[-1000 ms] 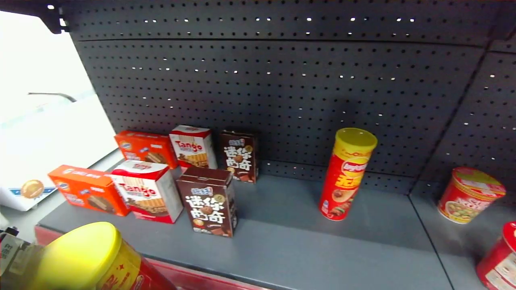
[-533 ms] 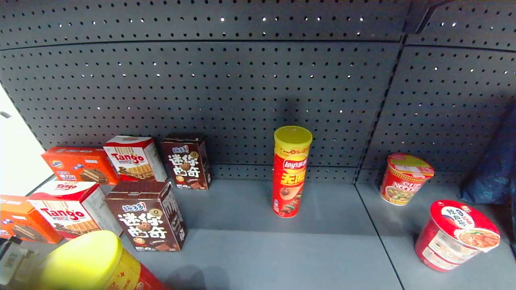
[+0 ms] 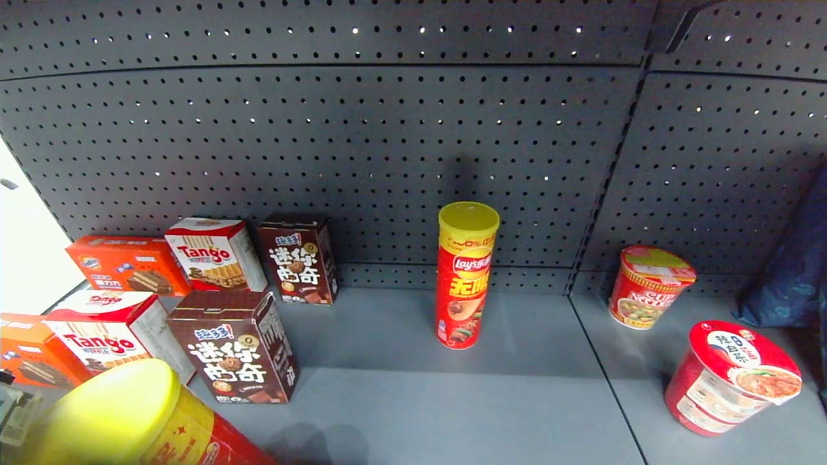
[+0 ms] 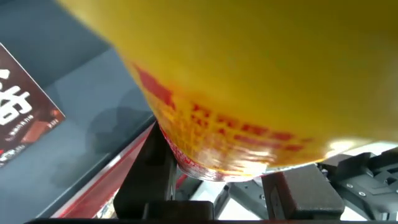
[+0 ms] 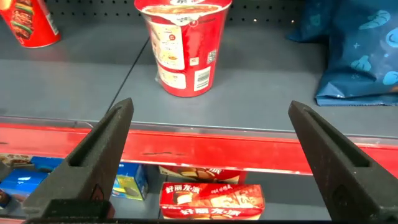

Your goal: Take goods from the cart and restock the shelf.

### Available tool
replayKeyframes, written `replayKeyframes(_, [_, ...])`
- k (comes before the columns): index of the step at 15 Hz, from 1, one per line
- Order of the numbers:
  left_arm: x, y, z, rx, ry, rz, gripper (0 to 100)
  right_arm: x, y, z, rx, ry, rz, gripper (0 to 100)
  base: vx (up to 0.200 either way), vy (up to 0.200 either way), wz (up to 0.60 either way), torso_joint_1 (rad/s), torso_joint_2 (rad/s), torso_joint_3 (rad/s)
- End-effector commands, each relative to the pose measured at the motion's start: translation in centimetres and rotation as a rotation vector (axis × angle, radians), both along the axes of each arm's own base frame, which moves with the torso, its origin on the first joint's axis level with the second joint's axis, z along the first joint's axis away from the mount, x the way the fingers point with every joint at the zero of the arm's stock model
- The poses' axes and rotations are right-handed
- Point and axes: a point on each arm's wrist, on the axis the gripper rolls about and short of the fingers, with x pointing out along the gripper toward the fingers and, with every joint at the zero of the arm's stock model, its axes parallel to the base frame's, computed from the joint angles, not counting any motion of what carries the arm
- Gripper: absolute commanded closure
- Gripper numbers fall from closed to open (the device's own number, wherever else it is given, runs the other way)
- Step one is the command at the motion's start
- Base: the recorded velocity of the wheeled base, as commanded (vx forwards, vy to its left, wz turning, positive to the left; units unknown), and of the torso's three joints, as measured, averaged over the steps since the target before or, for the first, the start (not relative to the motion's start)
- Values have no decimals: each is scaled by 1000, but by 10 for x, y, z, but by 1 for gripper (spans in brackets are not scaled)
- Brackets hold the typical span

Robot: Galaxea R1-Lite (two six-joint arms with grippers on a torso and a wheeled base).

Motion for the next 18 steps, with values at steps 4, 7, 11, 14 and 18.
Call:
replayKeyframes(4, [4, -3, 5, 19, -20, 27, 100, 5, 1, 17, -9, 60, -21, 0, 0, 0, 0, 0, 0, 0])
replayKeyframes(7, [15, -9, 17, 58, -64, 73, 100, 26, 3, 98, -4, 79, 189, 0, 0, 0, 0, 0, 0, 0])
replayKeyframes(11, [15, -13, 16, 99, -44, 61, 100, 42, 10, 140, -15, 73, 471, 0, 0, 0, 0, 0, 0, 0])
replayKeyframes(14, [19, -19, 14, 124, -36, 26, 100, 64, 19, 148, -67, 124, 559, 0, 0, 0, 0, 0, 0, 0])
replayKeyframes(18, [25, -24, 13, 137, -19, 26, 100, 111, 46, 154, -75, 138, 702, 0, 0, 0, 0, 0, 0, 0])
